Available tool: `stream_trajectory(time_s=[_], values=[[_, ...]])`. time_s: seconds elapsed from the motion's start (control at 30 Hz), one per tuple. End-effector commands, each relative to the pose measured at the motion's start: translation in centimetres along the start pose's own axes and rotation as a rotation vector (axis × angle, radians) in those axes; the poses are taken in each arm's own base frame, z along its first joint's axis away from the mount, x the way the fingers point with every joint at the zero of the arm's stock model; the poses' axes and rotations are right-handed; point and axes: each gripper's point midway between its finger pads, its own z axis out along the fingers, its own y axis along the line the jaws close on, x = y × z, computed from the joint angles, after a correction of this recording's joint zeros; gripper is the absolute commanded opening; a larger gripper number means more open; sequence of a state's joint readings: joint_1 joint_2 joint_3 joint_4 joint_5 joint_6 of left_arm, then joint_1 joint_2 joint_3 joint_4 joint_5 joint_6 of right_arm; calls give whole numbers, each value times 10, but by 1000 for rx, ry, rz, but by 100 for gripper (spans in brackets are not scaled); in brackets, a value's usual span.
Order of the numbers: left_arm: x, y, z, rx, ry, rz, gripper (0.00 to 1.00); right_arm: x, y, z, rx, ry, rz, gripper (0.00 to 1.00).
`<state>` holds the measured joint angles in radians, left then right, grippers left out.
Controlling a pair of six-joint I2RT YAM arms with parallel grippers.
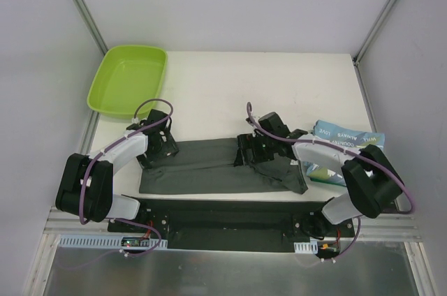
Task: Fold and stack the t-shirts
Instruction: Fold the other side of the tshirt into a rectangle, then rotate the tshirt 80 degrees
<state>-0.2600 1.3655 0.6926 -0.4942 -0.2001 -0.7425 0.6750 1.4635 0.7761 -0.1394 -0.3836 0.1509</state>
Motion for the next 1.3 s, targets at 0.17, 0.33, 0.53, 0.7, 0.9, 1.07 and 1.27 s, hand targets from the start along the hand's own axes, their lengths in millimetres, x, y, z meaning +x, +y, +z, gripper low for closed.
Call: stream_trajectory(time_s=[0.17,0.33,0.53,0.7,0.9,1.07,1.27], values=[[4,11,4,-33,13,11,99,13,-17,35,18,62,53,96],[4,11,3,-33,11,9,99,2,-12,20,30,9,28,96],[5,11,3,-31,11,4,99,-17,-12,-20,110,-105,-6,96],[5,11,2,-28,10,2,99,-9,-20,-49,189,-151,40,96],[5,11,1,-23,9,-2,99,25,-28,-53,199,-117,174,96],[5,11,1,-25,7,-4,99,47,-57,-48,272,-106,319,96],[7,8,-1,-5,17,-10,99,37,-98,-34,346,-96,356,96]])
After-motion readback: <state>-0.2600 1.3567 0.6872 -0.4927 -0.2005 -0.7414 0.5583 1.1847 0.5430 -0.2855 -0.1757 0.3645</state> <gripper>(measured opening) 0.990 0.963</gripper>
